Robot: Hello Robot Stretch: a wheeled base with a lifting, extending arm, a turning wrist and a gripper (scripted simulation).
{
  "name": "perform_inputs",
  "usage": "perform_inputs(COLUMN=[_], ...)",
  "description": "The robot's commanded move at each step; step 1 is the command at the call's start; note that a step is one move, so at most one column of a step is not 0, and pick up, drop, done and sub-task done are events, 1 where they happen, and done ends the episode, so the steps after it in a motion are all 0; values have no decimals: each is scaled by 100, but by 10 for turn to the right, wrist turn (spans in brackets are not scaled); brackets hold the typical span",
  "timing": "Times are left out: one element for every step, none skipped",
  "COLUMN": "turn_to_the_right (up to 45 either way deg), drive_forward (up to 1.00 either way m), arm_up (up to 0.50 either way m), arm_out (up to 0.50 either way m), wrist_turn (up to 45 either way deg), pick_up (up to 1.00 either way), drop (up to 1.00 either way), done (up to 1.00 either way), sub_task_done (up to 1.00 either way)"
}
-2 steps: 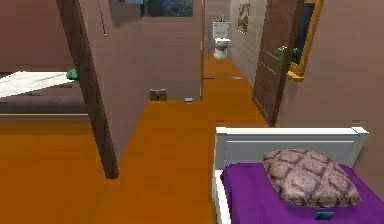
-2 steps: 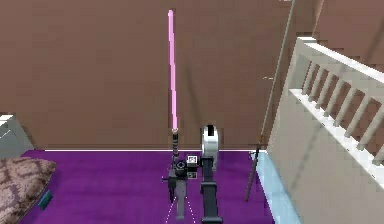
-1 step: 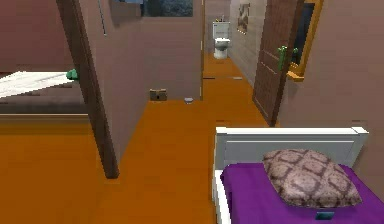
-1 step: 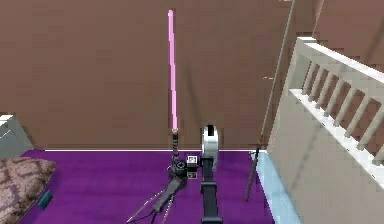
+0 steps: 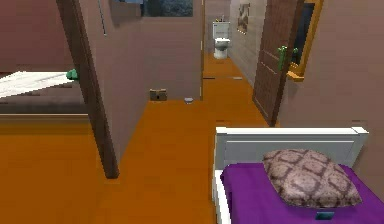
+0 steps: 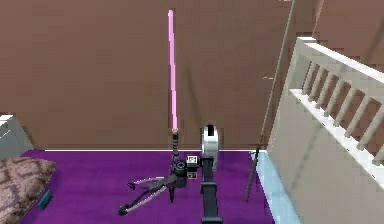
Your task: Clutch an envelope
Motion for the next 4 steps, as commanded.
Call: perform_inputs(turn_to_the_right=[0,0,0,0], drive_forward=[0,0,0,0], arm_up=[0,0,-30,0], arm_out=[0,0,0,0], wrist_turn=[450,240,0,0], pick_up=[0,0,0,100], drop=[0,0,0,0], done=[0,0,0,0], sub_task_done=[0,0,0,0])
